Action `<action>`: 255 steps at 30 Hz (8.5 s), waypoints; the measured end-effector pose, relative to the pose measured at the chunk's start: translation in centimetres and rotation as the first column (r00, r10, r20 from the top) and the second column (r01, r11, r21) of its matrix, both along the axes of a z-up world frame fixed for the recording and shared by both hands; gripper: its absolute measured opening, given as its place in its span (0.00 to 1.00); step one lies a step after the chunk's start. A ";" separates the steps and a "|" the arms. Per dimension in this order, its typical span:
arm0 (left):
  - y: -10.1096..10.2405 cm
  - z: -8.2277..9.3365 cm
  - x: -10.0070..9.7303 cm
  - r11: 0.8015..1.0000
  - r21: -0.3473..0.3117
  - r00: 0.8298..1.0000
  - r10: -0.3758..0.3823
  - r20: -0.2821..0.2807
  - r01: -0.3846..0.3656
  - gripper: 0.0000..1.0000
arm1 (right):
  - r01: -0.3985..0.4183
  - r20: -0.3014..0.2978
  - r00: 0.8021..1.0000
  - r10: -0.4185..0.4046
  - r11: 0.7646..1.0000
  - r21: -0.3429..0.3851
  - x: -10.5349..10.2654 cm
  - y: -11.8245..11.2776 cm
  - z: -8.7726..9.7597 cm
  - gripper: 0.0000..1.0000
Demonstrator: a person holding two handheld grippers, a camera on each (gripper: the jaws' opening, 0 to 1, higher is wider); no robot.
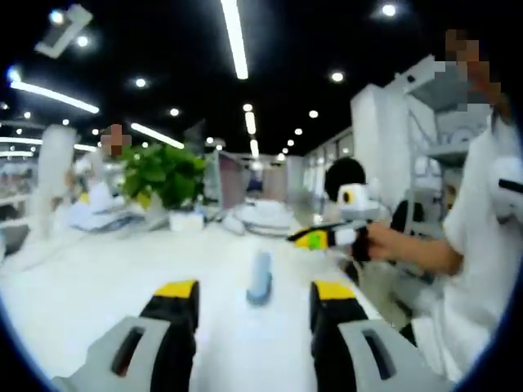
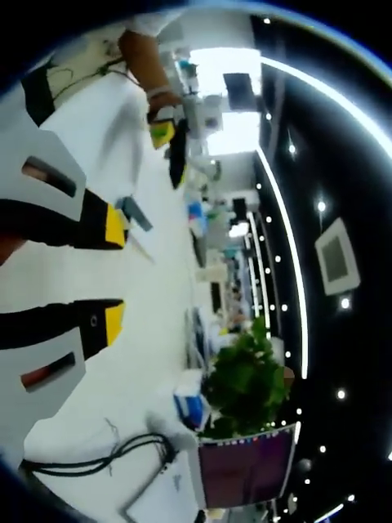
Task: Pick up the paper insert the paper into the punch align the paper edges press the punch to punch holes
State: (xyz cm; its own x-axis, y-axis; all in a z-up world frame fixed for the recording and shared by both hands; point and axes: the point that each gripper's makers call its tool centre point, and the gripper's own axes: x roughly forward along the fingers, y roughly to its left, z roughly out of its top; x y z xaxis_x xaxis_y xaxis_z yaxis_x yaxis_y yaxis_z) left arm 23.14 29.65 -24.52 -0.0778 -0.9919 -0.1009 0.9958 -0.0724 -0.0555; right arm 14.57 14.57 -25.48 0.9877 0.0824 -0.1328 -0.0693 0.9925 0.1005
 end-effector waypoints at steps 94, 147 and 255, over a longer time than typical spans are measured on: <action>1.9 -5.6 0.7 0.983 0.180 0.997 0.004 0.071 -0.016 0.55 | -0.817 -0.203 0.575 0.793 0.571 -0.087 1.3 6.5 -3.9 0.29; -5.3 -0.3 -3.3 0.995 0.079 0.994 -0.071 0.080 0.065 0.49 | 0.008 -0.080 0.997 -0.019 0.990 -0.138 2.0 1.1 -2.4 0.21; -7.4 1.4 -4.1 0.992 -0.020 0.989 -0.119 0.087 0.122 0.40 | -0.297 -0.043 0.955 0.294 0.939 -0.172 0.0 3.6 2.8 0.26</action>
